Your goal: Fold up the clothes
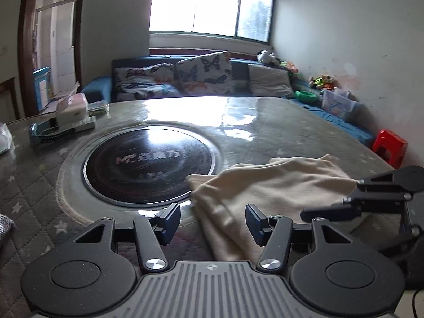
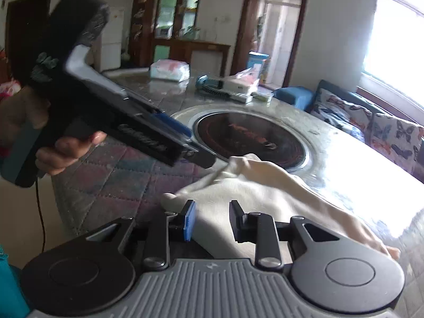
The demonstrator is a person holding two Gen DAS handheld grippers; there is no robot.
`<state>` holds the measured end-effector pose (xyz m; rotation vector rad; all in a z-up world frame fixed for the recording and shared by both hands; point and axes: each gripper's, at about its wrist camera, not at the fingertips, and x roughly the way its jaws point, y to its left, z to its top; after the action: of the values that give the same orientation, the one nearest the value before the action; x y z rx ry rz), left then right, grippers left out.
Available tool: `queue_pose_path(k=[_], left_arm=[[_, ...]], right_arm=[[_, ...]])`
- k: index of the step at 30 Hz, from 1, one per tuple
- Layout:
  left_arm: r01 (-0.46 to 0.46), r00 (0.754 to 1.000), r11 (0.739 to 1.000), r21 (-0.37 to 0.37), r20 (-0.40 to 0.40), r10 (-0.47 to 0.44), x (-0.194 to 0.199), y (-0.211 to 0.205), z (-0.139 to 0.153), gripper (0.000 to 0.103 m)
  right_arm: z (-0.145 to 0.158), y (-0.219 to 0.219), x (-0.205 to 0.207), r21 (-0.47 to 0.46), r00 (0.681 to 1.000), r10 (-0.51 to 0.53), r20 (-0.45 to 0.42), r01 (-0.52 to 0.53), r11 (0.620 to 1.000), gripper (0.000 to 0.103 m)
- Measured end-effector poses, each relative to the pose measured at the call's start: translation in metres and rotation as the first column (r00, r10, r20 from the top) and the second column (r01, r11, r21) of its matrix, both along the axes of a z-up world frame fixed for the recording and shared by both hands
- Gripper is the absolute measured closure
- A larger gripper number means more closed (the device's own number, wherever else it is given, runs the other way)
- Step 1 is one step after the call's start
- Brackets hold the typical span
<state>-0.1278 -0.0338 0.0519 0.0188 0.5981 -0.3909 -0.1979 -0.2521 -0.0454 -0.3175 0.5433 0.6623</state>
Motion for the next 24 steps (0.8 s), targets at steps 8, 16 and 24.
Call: queue_pose_path(k=[8, 16, 24], left_arm=[[0.143, 0.99, 0.99, -0.019, -0.001, -0.143, -0.012, -0.029, -0.01, 0.048], [0.176, 0.984, 0.984, 0.019, -0.043, -0.175, -0.011, -0.037, -0.026, 0.047], [0.146, 0.989, 0.989, -0.001, -0.02, -0.146, 0.006, -0.03, -0.013, 0.046]], right_arm=[[0.008, -0.075, 0.006, 0.073, 0.956, -0.292, -0.036, 0.294, 0.953, 0.076], [-0.009, -0.13, 0.025, 0.107, 0.892, -0.426, -0.153, 0.443, 0.89, 0.081], [0.002, -0.115, 0.061, 0.089, 0.914, -0.396, -0.089, 0.404, 0.91, 0.078]])
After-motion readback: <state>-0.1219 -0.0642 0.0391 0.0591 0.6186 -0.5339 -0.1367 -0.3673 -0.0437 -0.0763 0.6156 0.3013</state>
